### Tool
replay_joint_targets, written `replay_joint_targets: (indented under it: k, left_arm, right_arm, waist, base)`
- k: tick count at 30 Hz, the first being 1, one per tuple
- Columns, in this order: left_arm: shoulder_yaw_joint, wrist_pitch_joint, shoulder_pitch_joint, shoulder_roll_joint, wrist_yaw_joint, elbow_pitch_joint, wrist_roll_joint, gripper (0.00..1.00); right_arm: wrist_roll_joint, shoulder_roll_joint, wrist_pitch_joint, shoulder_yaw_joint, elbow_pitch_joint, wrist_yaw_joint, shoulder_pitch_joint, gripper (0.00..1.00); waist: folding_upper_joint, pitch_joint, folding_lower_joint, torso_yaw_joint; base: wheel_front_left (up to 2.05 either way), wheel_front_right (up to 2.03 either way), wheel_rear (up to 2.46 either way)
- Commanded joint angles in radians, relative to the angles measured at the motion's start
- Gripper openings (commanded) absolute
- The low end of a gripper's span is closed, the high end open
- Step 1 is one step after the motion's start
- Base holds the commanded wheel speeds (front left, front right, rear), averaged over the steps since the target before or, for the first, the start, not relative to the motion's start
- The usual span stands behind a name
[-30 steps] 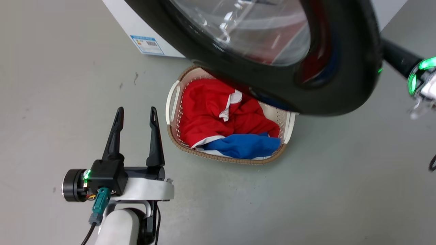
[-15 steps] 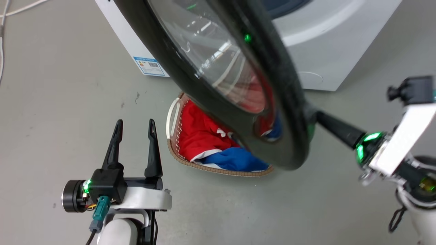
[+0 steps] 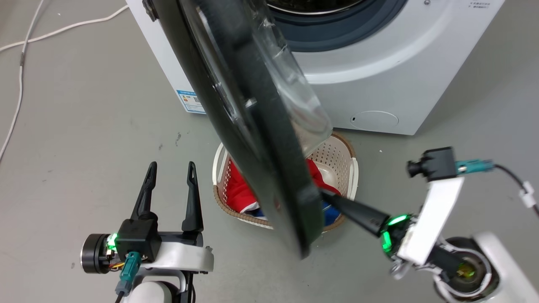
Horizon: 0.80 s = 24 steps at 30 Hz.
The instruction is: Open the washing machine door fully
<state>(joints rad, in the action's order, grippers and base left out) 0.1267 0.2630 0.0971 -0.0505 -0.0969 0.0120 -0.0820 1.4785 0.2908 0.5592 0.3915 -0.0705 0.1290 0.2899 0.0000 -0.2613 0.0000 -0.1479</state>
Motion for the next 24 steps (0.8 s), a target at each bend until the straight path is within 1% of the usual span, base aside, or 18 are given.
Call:
replay_joint_targets:
  k: [1,11,16,20,24]
  left_arm:
    - [0.001,0.003,-0.009,0.0,0.003,0.002,0.008,1.0]
    - [0.002,0.003,-0.023,0.0,0.009,0.01,0.007,1.0]
    - [0.0,0.003,-0.026,0.0,0.01,0.012,0.004,1.0]
    - [-0.002,0.003,-0.032,0.0,0.008,0.017,0.004,1.0]
    - [-0.007,0.003,-0.046,0.0,0.011,0.023,0.005,1.0]
  right_arm:
    - [0.001,-0.019,0.004,0.026,0.001,0.003,-0.014,0.0]
    - [0.006,-0.076,-0.014,0.135,0.037,0.003,-0.015,0.0]
    - [0.005,-0.084,-0.022,0.176,0.054,0.003,-0.025,0.0]
    - [0.004,-0.08,-0.056,0.179,0.059,0.003,-0.032,0.0]
    - [-0.008,-0.064,-0.139,0.148,0.056,0.003,-0.065,0.0]
  waist:
    - [0.0,0.006,0.0,-0.002]
    - [0.0,0.028,0.0,-0.018]
    - [0.0,0.03,0.0,-0.025]
    - [0.0,0.041,0.0,-0.024]
    - [0.0,0.066,0.0,-0.018]
  base:
    - [0.0,0.0,0.0]
    - [0.0,0.0,0.0]
    - [0.0,0.0,0.0]
    - [0.0,0.0,0.0]
    - [0.0,0.0,0.0]
